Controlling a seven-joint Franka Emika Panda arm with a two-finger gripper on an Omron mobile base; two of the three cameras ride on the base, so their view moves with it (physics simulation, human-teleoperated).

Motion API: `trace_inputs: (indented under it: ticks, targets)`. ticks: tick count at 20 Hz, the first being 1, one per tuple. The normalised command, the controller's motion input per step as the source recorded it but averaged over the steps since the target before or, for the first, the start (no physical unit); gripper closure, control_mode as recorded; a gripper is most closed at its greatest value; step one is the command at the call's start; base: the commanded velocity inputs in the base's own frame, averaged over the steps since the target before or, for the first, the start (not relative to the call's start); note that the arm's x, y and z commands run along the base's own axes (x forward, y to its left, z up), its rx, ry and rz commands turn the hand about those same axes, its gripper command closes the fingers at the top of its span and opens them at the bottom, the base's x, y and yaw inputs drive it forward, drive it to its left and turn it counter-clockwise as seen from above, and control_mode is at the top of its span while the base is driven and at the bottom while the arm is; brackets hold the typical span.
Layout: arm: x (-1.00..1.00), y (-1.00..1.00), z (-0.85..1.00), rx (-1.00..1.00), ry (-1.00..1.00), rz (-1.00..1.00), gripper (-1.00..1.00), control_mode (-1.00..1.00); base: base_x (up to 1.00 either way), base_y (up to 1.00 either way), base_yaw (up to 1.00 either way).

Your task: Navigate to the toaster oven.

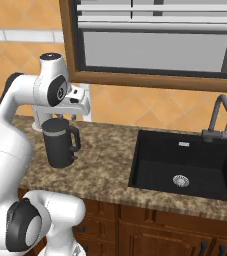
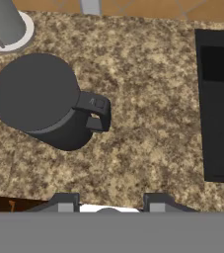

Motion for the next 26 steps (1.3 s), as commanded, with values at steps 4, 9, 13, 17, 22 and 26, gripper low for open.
trace_inputs:
  ticks: [4,9,13,17,22,26]
  targets:
    - [0.00,0.00,0.00,0.00,0.00,0.00,-1.00,1.00,0.00,0.00,0.00]
    - [0.00,0.00,0.00,0.00,0.00,0.00,-1.00,1.00,-0.09,0.01,0.00]
    - [0.00,0.00,0.00,0.00,0.00,0.00,-1.00,1.00,-0.74,0.00,-0.18]
    - [0.00,0.00,0.00,0.00,0.00,0.00,-1.00,1.00,-0.14,-0.13,-0.64]
    - [0.00,0.00,0.00,0.00,0.00,0.00,-1.00,1.00,0.01,-0.04,-0.78]
    - [0.00,0.00,0.00,0.00,0.00,0.00,-1.00,1.00,0.15,0.00,-0.77]
